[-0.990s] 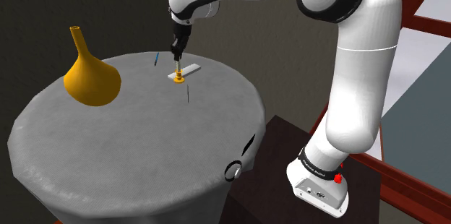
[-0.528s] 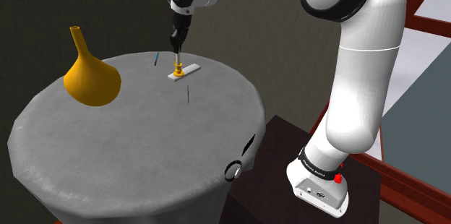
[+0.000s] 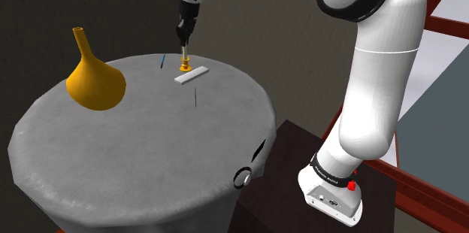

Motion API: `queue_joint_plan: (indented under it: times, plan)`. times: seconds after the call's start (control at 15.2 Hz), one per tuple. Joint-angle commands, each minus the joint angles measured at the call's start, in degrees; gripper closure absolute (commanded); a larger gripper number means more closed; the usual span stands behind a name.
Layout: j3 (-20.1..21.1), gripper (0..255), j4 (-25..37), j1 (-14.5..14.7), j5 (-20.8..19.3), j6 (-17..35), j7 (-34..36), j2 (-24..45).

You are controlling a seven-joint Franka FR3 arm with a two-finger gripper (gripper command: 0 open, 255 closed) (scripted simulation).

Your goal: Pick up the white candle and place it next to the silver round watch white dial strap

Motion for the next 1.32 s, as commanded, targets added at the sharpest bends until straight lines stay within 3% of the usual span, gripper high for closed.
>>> queue_joint_plan:
  times: [0.0,1.25]
  plan:
    - [-0.06,255,1.4,-0.11,-0.01,-1.61,-0.05,-0.18]
    - [-0.11,255,18.8,-0.27,-0.25,-17.14,0.85,1.67]
